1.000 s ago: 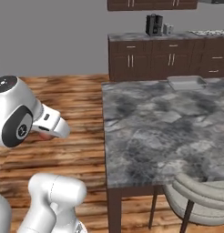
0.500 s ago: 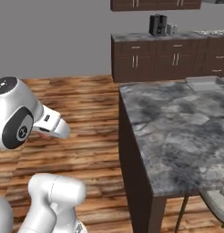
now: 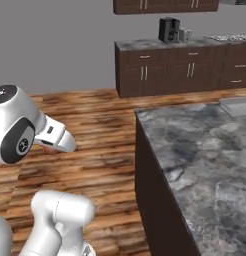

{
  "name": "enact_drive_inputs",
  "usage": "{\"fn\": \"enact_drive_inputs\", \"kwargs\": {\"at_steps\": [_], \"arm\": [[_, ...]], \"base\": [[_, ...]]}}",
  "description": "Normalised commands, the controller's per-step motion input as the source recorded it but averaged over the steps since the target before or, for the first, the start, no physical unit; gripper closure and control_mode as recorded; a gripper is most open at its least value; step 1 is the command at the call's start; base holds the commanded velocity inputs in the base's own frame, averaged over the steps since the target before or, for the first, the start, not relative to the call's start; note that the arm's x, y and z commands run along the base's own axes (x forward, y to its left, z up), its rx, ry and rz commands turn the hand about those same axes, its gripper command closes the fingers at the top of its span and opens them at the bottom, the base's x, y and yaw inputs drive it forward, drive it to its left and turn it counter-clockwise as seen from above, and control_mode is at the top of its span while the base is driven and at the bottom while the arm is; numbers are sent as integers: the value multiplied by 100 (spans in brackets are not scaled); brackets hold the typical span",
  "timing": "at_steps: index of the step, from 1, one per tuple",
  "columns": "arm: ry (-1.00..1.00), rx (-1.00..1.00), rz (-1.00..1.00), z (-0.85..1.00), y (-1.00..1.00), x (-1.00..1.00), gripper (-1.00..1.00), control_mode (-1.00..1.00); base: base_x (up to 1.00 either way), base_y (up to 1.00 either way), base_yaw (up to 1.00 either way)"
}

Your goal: Pick the tangerine and peach from the fridge and place them inside the tupperware on the counter.

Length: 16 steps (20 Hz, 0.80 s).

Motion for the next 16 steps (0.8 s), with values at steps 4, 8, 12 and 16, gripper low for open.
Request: {"fn": "enact_drive_inputs", "kwargs": {"at_steps": [4, 8, 12, 16], "arm": [[0, 0, 0, 0, 0, 0, 100, 100], [0, 0, 0, 0, 0, 0, 100, 100], [0, 0, 0, 0, 0, 0, 100, 100], [0, 0, 0, 0, 0, 0, 100, 100]], "base": [[100, 51, -25], [99, 74, -31], [95, 88, -44], [87, 99, -53]]}}
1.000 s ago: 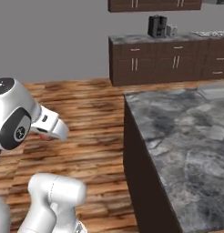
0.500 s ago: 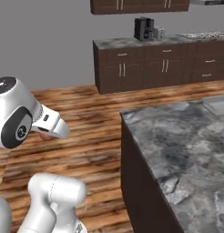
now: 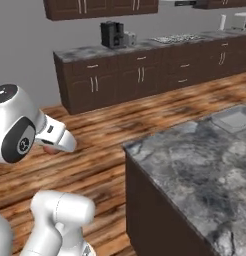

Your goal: Pick the tangerine and peach from the fridge and place them inside the tupperware on the counter.

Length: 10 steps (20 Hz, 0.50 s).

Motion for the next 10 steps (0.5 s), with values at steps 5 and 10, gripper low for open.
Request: {"fn": "enact_drive_inputs", "kwargs": {"at_steps": [5, 10], "arm": [[0, 0, 0, 0, 0, 0, 100, 100], [0, 0, 0, 0, 0, 0, 100, 100]], "base": [[63, 100, -53], [50, 100, -49]]}}
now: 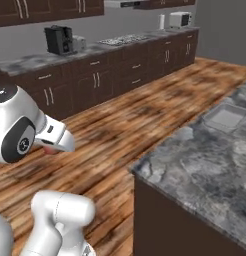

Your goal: Pick the tangerine and peach from the fridge and place them inside the tupperware on the counter.

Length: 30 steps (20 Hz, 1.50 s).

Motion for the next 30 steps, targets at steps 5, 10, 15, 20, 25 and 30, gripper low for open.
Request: {"fn": "enact_drive_inputs", "kwargs": {"at_steps": [5, 10, 15, 20, 25, 30], "arm": [[0, 0, 0, 0, 0, 0, 100, 100], [0, 0, 0, 0, 0, 0, 100, 100], [0, 0, 0, 0, 0, 0, 100, 100], [0, 0, 0, 0, 0, 0, 100, 100], [0, 0, 0, 0, 0, 0, 100, 100], [0, 0, 0, 0, 0, 0, 100, 100]], "base": [[46, 100, -48], [49, 100, -50], [59, 100, -62], [68, 100, -73], [72, 100, -77], [76, 100, -78]]}}
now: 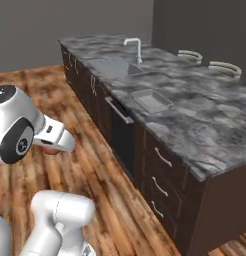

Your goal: Pick the tangerine and peach from the fridge and place them inside the tupperware on the counter.

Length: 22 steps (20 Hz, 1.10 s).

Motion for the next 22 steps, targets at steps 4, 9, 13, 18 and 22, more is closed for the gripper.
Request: {"fn": "enact_drive_inputs", "kwargs": {"at_steps": [4, 9, 13, 18, 22], "arm": [[0, 0, 0, 0, 0, 0, 100, 100], [0, 0, 0, 0, 0, 0, 100, 100], [0, 0, 0, 0, 0, 0, 100, 100], [0, 0, 0, 0, 0, 0, 100, 100], [0, 0, 0, 0, 0, 0, 100, 100]], "base": [[72, 100, -75], [67, 100, -71], [58, 100, -60], [61, 100, -59], [61, 100, -56]]}}
